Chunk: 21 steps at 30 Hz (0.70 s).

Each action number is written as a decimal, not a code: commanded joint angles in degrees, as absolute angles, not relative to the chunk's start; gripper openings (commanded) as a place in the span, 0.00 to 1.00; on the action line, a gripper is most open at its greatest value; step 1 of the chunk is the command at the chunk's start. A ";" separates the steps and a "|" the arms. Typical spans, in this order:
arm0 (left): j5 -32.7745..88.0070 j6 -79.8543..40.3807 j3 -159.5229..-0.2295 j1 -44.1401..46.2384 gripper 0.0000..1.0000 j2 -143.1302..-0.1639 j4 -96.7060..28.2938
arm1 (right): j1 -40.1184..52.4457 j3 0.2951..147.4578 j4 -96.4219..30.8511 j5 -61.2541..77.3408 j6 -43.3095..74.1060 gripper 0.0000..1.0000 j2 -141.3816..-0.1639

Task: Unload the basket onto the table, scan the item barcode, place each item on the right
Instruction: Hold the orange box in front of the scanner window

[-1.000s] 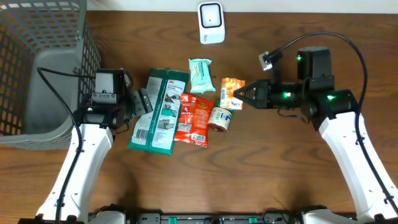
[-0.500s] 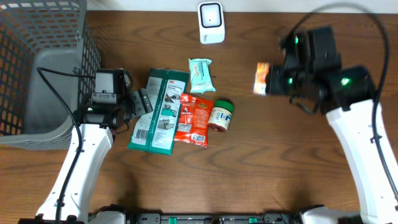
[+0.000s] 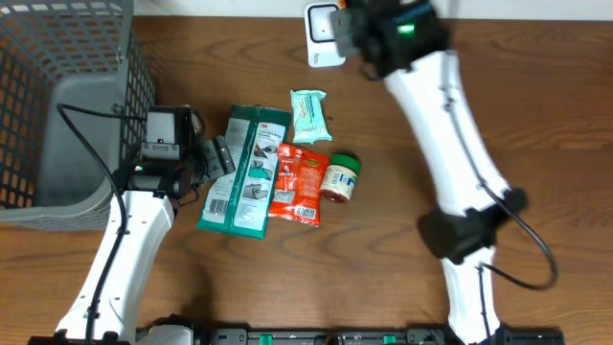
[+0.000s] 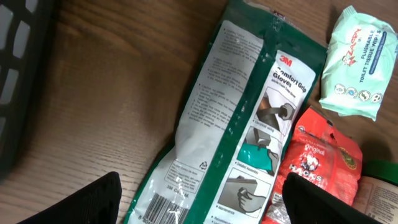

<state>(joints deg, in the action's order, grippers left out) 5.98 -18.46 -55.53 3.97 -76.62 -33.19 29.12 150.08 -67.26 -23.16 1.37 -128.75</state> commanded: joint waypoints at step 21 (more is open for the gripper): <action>5.28 -19.20 -56.49 3.95 0.83 -76.62 -33.39 | 32.05 151.00 -22.92 -47.48 -40.95 0.01 -157.56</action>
<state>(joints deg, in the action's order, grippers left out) 6.00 -18.46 -55.53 3.97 -76.62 -33.23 33.06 150.10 -25.21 -46.39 -38.00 -156.94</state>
